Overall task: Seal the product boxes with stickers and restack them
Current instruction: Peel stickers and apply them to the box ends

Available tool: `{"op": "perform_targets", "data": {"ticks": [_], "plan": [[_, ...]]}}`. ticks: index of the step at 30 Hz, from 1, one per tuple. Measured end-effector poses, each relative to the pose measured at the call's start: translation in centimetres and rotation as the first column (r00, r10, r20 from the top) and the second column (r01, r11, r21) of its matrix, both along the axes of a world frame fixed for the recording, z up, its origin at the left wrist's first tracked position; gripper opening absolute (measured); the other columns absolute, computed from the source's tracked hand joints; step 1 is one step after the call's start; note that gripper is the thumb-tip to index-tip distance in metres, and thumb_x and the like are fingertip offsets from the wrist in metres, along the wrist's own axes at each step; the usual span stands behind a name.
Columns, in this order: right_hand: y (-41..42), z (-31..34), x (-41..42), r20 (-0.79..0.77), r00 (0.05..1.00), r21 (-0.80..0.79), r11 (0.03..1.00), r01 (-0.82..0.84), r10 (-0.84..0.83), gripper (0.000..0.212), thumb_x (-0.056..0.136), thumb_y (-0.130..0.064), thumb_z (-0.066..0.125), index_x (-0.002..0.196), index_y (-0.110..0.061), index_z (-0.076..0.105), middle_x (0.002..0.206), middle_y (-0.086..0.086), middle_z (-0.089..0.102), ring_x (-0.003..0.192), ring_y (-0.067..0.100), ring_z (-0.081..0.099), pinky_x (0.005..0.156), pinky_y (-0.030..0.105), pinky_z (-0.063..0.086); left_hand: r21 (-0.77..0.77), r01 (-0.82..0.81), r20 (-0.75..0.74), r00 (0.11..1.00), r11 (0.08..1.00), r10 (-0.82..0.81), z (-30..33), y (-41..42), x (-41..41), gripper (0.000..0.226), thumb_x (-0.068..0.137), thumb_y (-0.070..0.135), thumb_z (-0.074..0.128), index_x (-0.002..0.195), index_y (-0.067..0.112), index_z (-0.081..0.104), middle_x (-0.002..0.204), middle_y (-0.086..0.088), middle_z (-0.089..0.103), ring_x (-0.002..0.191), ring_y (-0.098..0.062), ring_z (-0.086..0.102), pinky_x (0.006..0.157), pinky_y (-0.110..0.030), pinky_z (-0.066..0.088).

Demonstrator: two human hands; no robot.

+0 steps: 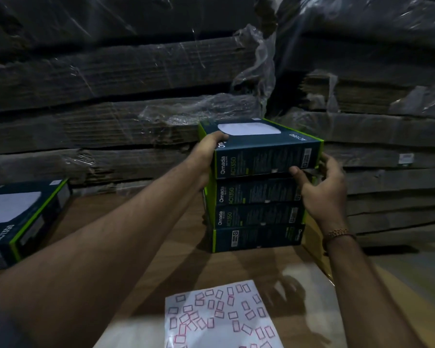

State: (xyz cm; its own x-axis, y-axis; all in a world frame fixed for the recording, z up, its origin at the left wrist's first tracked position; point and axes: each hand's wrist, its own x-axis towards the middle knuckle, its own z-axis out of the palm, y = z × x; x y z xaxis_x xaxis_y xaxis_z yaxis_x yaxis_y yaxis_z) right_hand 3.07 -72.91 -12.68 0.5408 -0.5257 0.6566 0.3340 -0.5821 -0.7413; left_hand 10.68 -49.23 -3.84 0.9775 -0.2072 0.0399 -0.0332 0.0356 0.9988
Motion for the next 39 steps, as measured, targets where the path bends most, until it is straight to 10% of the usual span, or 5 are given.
{"op": "perform_targets", "data": {"ticks": [13,22,26,34,39], "plan": [[0.9,-2.4,-0.2,0.062,0.998,0.046,0.999,-0.024,0.021,0.048,0.098,-0.031,0.078,0.141,-0.015,0.062,0.118,-0.010,0.068,0.101,-0.024,0.059,0.081,-0.003,0.044,0.006,-0.023,0.064,0.998,1.000,0.023,-1.2,-0.4,-1.2,0.042,0.113,0.056,0.040,0.107,0.023,0.066,0.058,0.009,0.073,0.046,-0.003,0.068,0.038,-0.017,0.047],[2.2,-4.2,-0.3,0.103,0.995,0.020,1.000,-0.012,0.010,0.060,0.108,-0.023,0.063,0.160,-0.005,0.041,0.135,-0.009,0.051,0.108,-0.027,0.046,0.087,-0.009,0.032,0.215,-0.195,0.548,0.835,0.957,0.047,-6.8,0.6,-3.9,0.101,0.089,0.082,0.055,0.169,0.028,0.027,0.152,0.018,0.052,0.131,0.003,0.050,0.103,-0.015,0.044],[2.3,-4.4,-0.7,0.058,0.998,-0.041,0.999,0.030,-0.027,0.061,0.111,-0.018,0.058,0.163,0.001,0.033,0.142,0.000,0.046,0.113,-0.019,0.032,0.087,-0.015,0.019,0.243,-0.210,0.595,0.803,0.947,0.025,-9.1,1.6,-3.3,0.090,0.089,0.064,0.077,0.164,0.039,0.036,0.142,0.016,0.067,0.129,0.000,0.063,0.109,-0.041,0.057],[1.5,-4.9,-0.2,0.002,1.000,-0.114,0.993,0.013,-0.013,0.065,0.111,-0.028,0.055,0.168,-0.018,0.027,0.156,0.010,0.052,0.141,0.022,0.050,0.116,0.042,0.047,0.255,-0.163,0.496,0.868,0.953,0.015,-8.8,1.8,-2.5,0.097,0.078,0.079,0.076,0.161,0.045,0.039,0.144,0.012,0.067,0.133,-0.013,0.064,0.108,-0.051,0.057],[1.5,-4.8,-0.4,-0.009,1.000,-0.089,0.996,0.027,-0.028,0.068,0.110,-0.025,0.057,0.170,-0.016,0.025,0.161,0.008,0.048,0.145,0.016,0.045,0.120,0.033,0.042,0.251,-0.123,0.484,0.875,0.960,-0.014,-8.1,1.5,-2.9,0.069,0.094,0.048,0.078,0.155,0.035,0.049,0.134,0.012,0.072,0.124,-0.009,0.068,0.107,-0.050,0.057]]}}
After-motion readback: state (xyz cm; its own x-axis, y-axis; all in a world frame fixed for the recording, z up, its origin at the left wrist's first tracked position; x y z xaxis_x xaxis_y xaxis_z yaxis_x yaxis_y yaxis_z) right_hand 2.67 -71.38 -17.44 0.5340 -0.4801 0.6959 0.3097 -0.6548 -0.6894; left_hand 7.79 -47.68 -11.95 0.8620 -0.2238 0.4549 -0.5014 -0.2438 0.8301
